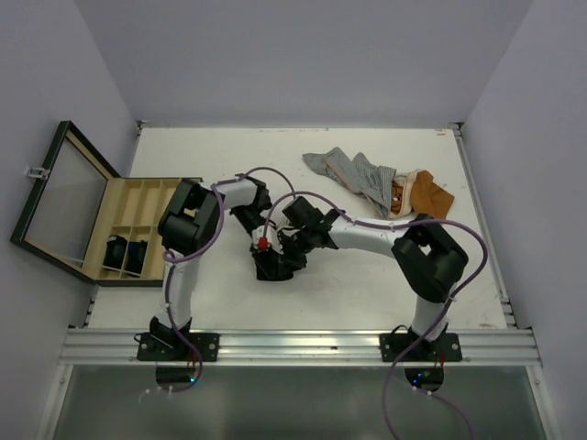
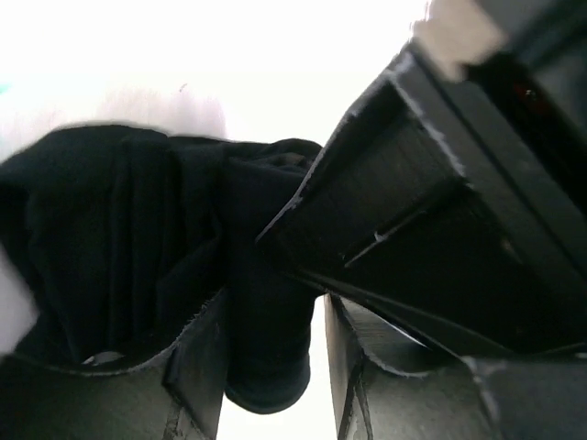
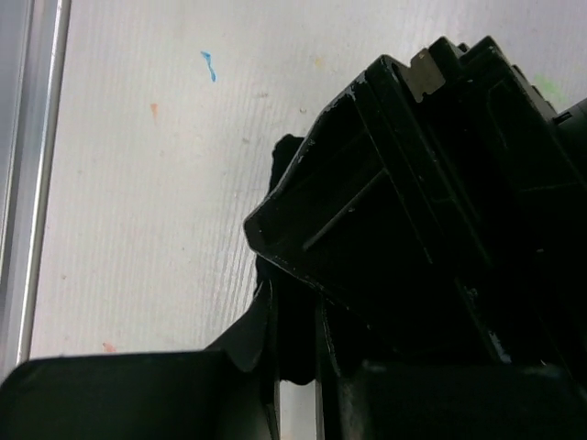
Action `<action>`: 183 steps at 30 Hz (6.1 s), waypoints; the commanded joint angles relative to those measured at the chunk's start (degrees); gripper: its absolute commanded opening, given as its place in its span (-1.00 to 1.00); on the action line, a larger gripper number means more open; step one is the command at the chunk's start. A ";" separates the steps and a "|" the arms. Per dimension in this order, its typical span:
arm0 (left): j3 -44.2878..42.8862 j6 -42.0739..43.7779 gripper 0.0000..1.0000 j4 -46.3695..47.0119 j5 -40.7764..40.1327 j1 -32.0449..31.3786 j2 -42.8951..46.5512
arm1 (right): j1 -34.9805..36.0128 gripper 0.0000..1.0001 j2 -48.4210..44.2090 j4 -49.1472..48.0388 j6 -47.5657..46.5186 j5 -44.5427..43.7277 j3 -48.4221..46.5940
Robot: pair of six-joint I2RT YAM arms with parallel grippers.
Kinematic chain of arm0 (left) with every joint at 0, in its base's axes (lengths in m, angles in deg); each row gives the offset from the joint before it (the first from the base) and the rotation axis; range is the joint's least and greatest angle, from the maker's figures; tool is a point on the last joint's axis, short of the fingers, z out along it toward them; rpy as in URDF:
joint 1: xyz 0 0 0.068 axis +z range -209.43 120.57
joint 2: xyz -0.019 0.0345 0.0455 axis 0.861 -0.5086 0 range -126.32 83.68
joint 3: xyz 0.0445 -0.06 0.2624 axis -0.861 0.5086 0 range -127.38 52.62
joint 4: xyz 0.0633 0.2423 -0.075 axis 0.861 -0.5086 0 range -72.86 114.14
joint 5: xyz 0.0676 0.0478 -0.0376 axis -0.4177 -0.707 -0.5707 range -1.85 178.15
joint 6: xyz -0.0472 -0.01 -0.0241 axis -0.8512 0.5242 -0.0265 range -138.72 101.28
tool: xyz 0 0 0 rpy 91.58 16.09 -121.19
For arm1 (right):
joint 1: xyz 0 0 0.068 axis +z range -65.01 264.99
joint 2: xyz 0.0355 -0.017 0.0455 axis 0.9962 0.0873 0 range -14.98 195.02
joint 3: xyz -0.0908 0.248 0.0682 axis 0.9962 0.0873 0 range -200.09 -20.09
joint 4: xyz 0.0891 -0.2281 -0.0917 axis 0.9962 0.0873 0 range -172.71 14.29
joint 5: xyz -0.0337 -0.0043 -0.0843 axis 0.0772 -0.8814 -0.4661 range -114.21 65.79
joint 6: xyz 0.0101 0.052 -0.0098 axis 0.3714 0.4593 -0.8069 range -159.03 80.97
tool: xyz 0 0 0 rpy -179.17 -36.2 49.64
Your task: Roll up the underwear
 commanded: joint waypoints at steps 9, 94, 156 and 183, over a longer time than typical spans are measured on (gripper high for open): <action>2.31 -4.41 0.08 25.56 -4.66 14.82 19.26 | -3.39 -1.00 12.14 13.58 7.47 11.10 -5.96; 4.87 -3.19 -1.00 16.01 -17.57 -5.73 -0.66 | -7.71 0.31 -16.69 -13.20 2.30 -3.03 13.20; 50.74 -6.18 0.46 52.81 -40.51 -19.69 65.79 | -8.23 -1.00 19.97 1.98 21.81 14.28 -5.70; 52.42 -5.03 0.00 62.16 -43.59 -20.50 47.59 | -9.90 -1.00 31.39 12.44 21.19 16.92 -15.53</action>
